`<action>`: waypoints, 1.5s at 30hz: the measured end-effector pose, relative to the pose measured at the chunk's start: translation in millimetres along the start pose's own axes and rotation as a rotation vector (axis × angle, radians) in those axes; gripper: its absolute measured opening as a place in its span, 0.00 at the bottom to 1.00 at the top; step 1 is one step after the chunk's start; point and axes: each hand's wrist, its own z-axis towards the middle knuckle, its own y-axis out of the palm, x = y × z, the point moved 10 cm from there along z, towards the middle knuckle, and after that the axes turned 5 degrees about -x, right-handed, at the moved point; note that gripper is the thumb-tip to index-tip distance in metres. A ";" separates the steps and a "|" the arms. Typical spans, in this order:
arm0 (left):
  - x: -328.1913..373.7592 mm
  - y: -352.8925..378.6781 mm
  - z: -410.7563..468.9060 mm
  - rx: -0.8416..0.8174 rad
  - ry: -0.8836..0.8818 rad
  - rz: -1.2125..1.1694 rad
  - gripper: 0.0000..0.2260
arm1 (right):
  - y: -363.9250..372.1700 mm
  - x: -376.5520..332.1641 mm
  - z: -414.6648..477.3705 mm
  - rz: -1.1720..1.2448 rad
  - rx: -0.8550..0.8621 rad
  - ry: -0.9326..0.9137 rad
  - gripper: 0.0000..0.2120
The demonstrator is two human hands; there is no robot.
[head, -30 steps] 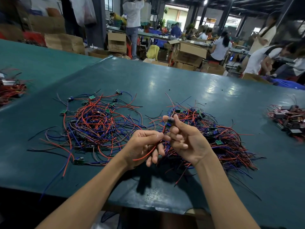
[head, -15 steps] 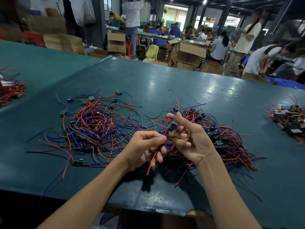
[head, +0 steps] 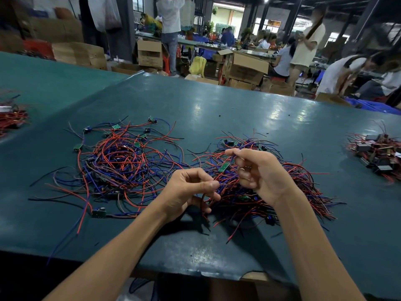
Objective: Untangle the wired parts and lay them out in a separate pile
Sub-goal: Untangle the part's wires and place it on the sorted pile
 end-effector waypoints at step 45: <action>5.0 -17.3 39.2 0.312 -0.338 0.217 0.08 | -201.9 17.9 -54.9 0.399 0.664 0.058 0.03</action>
